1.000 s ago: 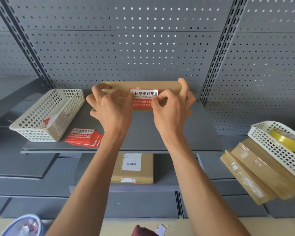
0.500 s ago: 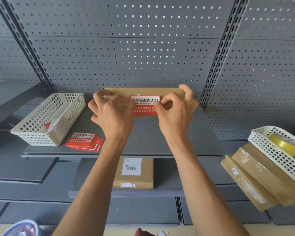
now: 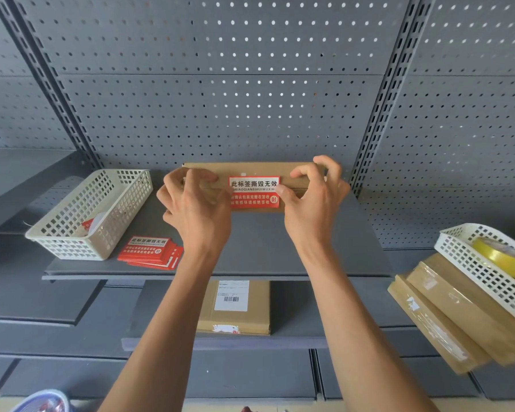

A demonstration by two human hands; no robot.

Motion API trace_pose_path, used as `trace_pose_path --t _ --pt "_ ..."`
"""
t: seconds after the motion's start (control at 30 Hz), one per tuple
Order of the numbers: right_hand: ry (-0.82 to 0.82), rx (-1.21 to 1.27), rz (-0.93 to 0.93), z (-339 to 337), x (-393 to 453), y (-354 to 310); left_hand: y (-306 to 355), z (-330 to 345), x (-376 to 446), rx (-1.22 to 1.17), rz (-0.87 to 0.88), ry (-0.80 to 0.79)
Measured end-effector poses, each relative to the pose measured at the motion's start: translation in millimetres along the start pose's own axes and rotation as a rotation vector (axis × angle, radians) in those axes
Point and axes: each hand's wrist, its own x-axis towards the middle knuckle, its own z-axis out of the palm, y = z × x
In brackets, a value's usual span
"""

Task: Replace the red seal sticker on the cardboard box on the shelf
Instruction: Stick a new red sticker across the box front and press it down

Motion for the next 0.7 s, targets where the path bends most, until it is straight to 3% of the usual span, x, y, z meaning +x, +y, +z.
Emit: trace_pose_path --t 0.23,0.43,0.7 --pt "0.006 0.049 0.013 -1.9 -3.4 7.4 -6.2 -3.3 3.3 -0.072 -0.010 -0.013" --pt "-0.021 0.064 0.038 10.7 -13.7 0.8 0.6 8.5 -3.8 0.000 0.005 -0.045" --pt "0.042 -0.161 0.007 20.5 -7.6 -18.2 16.2 9.9 3.2 0.068 -0.003 0.022"
